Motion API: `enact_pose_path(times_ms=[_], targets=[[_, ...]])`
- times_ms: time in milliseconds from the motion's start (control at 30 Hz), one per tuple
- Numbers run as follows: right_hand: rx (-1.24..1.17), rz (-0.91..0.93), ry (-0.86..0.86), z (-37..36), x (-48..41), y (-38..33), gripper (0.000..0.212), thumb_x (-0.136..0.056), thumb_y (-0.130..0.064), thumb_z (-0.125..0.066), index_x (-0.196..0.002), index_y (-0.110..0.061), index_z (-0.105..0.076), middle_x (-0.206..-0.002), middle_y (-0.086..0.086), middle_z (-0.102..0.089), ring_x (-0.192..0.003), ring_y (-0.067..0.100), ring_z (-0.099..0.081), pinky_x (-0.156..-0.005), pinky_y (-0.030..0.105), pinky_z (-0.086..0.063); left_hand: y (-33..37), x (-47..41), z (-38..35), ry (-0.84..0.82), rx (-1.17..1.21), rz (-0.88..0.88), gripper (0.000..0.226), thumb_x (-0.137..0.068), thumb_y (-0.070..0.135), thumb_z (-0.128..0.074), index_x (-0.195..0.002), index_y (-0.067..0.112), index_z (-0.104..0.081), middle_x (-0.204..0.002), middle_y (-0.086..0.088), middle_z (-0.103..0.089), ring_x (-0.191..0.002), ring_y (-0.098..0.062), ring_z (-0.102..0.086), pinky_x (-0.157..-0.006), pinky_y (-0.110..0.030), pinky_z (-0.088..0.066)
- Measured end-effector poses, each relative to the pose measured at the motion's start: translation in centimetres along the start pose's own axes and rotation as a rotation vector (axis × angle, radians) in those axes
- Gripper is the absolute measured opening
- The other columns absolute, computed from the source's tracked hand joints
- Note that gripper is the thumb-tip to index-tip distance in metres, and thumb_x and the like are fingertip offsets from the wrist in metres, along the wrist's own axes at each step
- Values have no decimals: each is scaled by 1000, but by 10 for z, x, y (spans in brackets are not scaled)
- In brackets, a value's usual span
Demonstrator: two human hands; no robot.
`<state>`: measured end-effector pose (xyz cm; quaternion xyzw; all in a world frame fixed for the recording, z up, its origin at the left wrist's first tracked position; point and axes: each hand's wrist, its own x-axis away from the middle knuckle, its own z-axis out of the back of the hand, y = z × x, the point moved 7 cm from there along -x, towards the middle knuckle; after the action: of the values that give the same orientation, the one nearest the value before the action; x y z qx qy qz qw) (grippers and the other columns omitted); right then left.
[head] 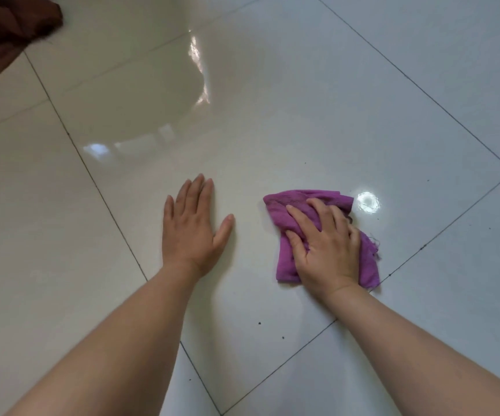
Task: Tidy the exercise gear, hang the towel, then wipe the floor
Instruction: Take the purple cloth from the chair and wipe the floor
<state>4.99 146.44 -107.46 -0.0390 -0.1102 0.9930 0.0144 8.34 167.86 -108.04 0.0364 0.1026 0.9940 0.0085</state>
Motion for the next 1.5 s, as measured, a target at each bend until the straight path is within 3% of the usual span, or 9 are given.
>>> enact_pose_path(times_ms=[267,400,500,567,733,867,1033,1367,1500], targets=[[-40,-249,-47,-12,-81,-24,47,-95,-50,-32,-140,-37,-35,-152,-2,-24,-138,23,-17,-107,45,-14,-3,-2,1,16,42,-12,77,-81,58,-17,-147,19,-20,-156,1,-17,-143,-17,-10,-116,-37,-2],[-63,-153,-69,-20,-100,-56,46,-96,-48,-32,-140,-37,-35,-152,-1,-24,-138,24,-16,-106,45,-13,-4,-4,1,14,50,-18,75,-81,54,-20,-146,19,-22,-155,0,-19,-143,-17,-13,-115,-37,-3],[-42,15,-56,-19,-66,-55,44,-92,-49,-34,-133,-37,-46,-146,0,-38,-132,24,-29,-100,40,-18,-4,-3,2,9,45,-15,74,-81,53,-20,-147,19,-23,-155,0,-20,-143,-18,-14,-114,-37,-2],[-32,18,-25,-12,-47,-41,45,-88,-50,-33,-126,-37,-52,-139,0,-45,-126,22,-32,-95,38,-20,-4,-4,2,5,44,-6,75,-80,53,-20,-147,19,-23,-155,0,-19,-143,-18,-14,-114,-36,-1],[-35,-214,-65,-17,-87,-38,45,-94,-49,-34,-138,-38,-37,-151,-1,-27,-138,24,-18,-106,44,-15,-4,-3,1,-13,35,-2,76,-80,54,-16,-148,21,-17,-157,2,-13,-144,-16,-7,-114,-35,3],[-4,-78,-122,-24,-106,-67,47,-95,-49,-31,-141,-39,-32,-153,-3,-22,-139,23,-16,-107,45,-14,-4,-4,0,-15,49,-11,75,-80,54,-17,-147,21,-20,-156,2,-14,-144,-15,-8,-114,-35,2],[-8,86,-89,-15,-47,-47,47,-87,-50,-32,-130,-39,-49,-142,0,-43,-127,22,-32,-98,41,-21,-3,-3,3,-17,40,-19,75,-80,54,-19,-147,20,-21,-156,0,-16,-143,-18,-10,-115,-37,-2],[14,-264,40,12,75,28,43,-87,-48,-36,-124,-35,-55,-133,2,-51,-120,23,-34,-91,47,-37,3,2,4,12,50,-27,65,-90,47,-30,-147,16,-21,-156,-2,-16,-143,-20,-9,-116,-39,-4],[59,-163,25,10,130,14,43,-85,-48,-38,-123,-36,-55,-133,0,-52,-119,23,-38,-90,41,-34,13,8,8,4,-46,-63,59,-96,40,-32,-147,13,-19,-156,-6,-14,-143,-23,-10,-116,-42,-11]])
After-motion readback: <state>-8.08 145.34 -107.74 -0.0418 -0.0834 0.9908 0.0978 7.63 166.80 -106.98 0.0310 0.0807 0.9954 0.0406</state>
